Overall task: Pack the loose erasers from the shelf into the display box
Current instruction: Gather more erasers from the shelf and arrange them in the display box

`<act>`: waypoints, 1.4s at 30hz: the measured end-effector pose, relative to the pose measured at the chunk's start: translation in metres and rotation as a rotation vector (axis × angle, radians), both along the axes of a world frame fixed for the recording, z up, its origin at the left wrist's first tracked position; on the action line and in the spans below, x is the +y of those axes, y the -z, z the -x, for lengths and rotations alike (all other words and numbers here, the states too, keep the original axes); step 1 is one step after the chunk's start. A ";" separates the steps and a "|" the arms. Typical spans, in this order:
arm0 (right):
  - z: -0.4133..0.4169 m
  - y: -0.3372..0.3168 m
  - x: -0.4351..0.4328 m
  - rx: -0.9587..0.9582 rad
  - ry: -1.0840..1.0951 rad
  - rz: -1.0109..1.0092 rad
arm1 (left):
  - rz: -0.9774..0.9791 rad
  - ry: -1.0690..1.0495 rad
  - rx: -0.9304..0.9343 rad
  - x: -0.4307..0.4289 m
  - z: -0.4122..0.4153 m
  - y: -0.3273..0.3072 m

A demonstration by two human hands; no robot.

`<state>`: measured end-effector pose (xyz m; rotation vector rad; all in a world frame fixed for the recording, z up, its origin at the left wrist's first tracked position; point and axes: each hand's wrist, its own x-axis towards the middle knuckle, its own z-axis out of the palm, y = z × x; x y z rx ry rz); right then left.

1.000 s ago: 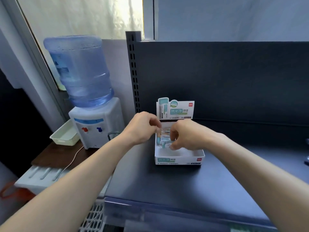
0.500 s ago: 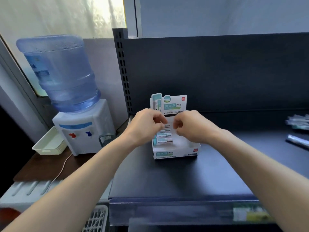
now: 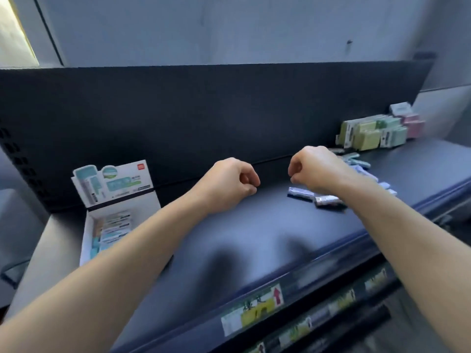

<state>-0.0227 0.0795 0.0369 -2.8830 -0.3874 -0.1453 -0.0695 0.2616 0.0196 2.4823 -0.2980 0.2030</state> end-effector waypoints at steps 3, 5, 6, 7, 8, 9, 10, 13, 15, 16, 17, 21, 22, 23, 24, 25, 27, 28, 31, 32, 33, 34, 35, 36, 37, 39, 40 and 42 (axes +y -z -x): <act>-0.017 -0.001 -0.042 -0.001 0.056 0.004 | -0.028 0.024 0.027 -0.035 -0.026 0.003; -0.030 0.001 -0.066 0.013 0.062 0.007 | -0.063 0.026 0.052 -0.058 -0.044 0.008; -0.037 0.004 -0.076 0.027 0.061 0.005 | -0.081 0.021 0.065 -0.068 -0.052 0.012; -0.043 0.005 -0.085 0.039 0.058 0.003 | -0.099 0.014 0.076 -0.078 -0.060 0.015; -0.050 0.007 -0.094 0.051 0.051 0.004 | -0.122 0.006 0.085 -0.087 -0.067 0.019; -0.056 0.009 -0.101 0.063 0.039 0.007 | -0.151 0.000 0.092 -0.096 -0.074 0.022; -0.061 0.011 -0.106 0.075 0.023 0.011 | -0.186 -0.005 0.100 -0.103 -0.079 0.025; -0.074 0.018 -0.117 0.126 -0.048 0.034 | -0.280 -0.020 0.135 -0.118 -0.091 0.031; -0.082 0.023 -0.119 0.159 -0.099 0.063 | -0.324 -0.037 0.162 -0.123 -0.096 0.034; -0.085 0.025 -0.119 0.173 -0.125 0.077 | -0.338 -0.051 0.176 -0.125 -0.098 0.035; -0.088 0.026 -0.119 0.184 -0.150 0.090 | -0.347 -0.067 0.193 -0.126 -0.099 0.035; -0.096 0.028 -0.119 0.196 -0.210 0.108 | -0.336 -0.122 0.254 -0.129 -0.099 0.035; -0.097 0.028 -0.119 0.192 -0.219 0.110 | -0.331 -0.135 0.264 -0.130 -0.099 0.035; -0.098 0.028 -0.119 0.190 -0.228 0.114 | -0.326 -0.146 0.267 -0.131 -0.100 0.035; -0.099 0.029 -0.119 0.190 -0.240 0.120 | -0.321 -0.155 0.264 -0.132 -0.100 0.035; -0.099 0.030 -0.119 0.193 -0.251 0.129 | -0.316 -0.159 0.259 -0.134 -0.100 0.035; -0.100 0.031 -0.119 0.200 -0.265 0.152 | -0.293 -0.165 0.249 -0.137 -0.100 0.035; -0.099 0.032 -0.119 0.200 -0.273 0.165 | -0.279 -0.170 0.245 -0.138 -0.100 0.035; -0.098 0.033 -0.117 0.169 -0.299 0.203 | -0.245 -0.186 0.218 -0.141 -0.098 0.035; -0.097 0.033 -0.117 0.168 -0.299 0.202 | -0.237 -0.194 0.211 -0.141 -0.097 0.036; -0.096 0.033 -0.117 0.171 -0.301 0.207 | -0.228 -0.200 0.205 -0.141 -0.097 0.036; -0.095 0.032 -0.117 0.176 -0.299 0.203 | -0.218 -0.206 0.203 -0.140 -0.096 0.036; -0.093 0.031 -0.117 0.179 -0.298 0.195 | -0.205 -0.211 0.204 -0.138 -0.094 0.035; -0.092 0.030 -0.116 0.190 -0.291 0.182 | -0.183 -0.217 0.205 -0.136 -0.093 0.035; -0.091 0.029 -0.116 0.201 -0.285 0.167 | -0.154 -0.224 0.204 -0.134 -0.091 0.033; -0.088 0.027 -0.114 0.215 -0.270 0.139 | -0.077 -0.237 0.211 -0.129 -0.087 0.029; -0.086 0.027 -0.112 0.222 -0.259 0.117 | -0.030 -0.239 0.219 -0.126 -0.084 0.027; -0.083 0.026 -0.108 0.223 -0.240 0.074 | 0.066 -0.236 0.234 -0.119 -0.077 0.023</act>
